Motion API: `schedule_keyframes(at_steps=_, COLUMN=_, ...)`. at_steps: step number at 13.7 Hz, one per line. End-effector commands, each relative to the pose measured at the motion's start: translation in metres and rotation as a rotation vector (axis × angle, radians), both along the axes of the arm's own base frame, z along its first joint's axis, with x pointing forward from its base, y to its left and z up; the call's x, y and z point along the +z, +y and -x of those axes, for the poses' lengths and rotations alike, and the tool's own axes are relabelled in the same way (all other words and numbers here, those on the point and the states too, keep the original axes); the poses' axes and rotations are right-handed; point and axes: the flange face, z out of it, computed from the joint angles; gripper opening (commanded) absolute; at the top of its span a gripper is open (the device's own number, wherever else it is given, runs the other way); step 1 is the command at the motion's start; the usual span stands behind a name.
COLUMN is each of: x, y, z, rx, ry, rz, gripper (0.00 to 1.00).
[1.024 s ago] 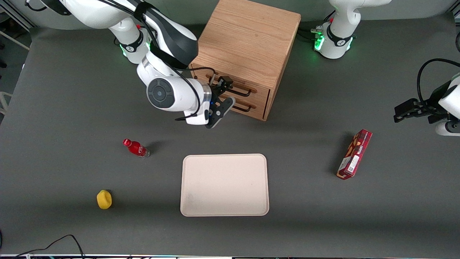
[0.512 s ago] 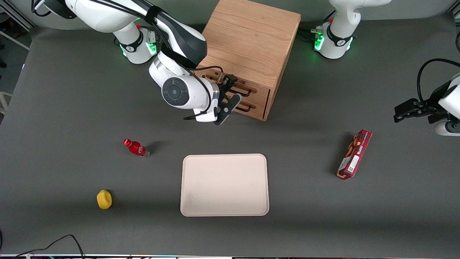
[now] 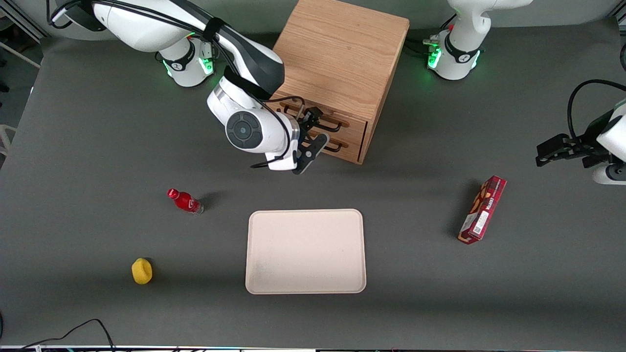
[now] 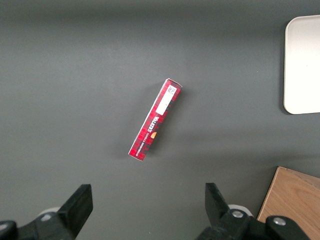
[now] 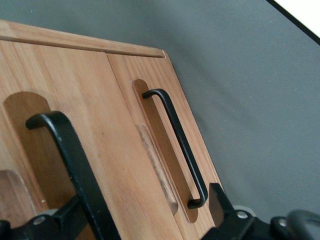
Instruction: Open upper drawer
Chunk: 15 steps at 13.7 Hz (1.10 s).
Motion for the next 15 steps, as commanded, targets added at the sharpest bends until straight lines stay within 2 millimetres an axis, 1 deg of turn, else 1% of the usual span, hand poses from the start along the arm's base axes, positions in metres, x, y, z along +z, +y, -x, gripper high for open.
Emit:
schedule_keyframes(at_steps=1, x=-0.012, y=-0.009, z=-0.031, rx=-0.012, ry=-0.052, rz=0.007, gripper=1.0)
schedule_keyframes(at_steps=2, x=-0.005, y=-0.012, z=-0.043, rx=-0.026, ry=-0.066, rz=-0.005, gripper=1.0)
schedule_keyframes(at_steps=4, x=0.002, y=-0.02, z=-0.063, rx=-0.054, ry=-0.074, rz=-0.018, gripper=1.0)
schedule_keyframes(at_steps=5, x=0.001, y=-0.032, z=-0.077, rx=-0.078, ry=-0.079, rz=-0.009, gripper=1.0)
schedule_keyframes(at_steps=7, x=0.004, y=-0.043, z=-0.093, rx=-0.068, ry=-0.081, rz=-0.021, gripper=1.0)
schedule_keyframes(at_steps=9, x=0.004, y=-0.059, z=-0.112, rx=-0.072, ry=-0.089, rz=-0.024, gripper=1.0)
schedule_keyframes(at_steps=10, x=0.005, y=-0.061, z=-0.117, rx=-0.067, ry=-0.097, rz=-0.037, gripper=1.0)
schedule_keyframes(at_steps=11, x=0.004, y=-0.071, z=-0.126, rx=-0.063, ry=-0.107, rz=-0.038, gripper=1.0)
schedule_keyframes(at_steps=12, x=0.007, y=-0.081, z=-0.136, rx=-0.06, ry=-0.125, rz=-0.04, gripper=1.0)
schedule_keyframes(at_steps=13, x=0.008, y=-0.088, z=-0.142, rx=-0.05, ry=-0.141, rz=-0.047, gripper=1.0)
schedule_keyframes(at_steps=15, x=0.019, y=-0.103, z=-0.156, rx=-0.044, ry=-0.182, rz=-0.057, gripper=1.0)
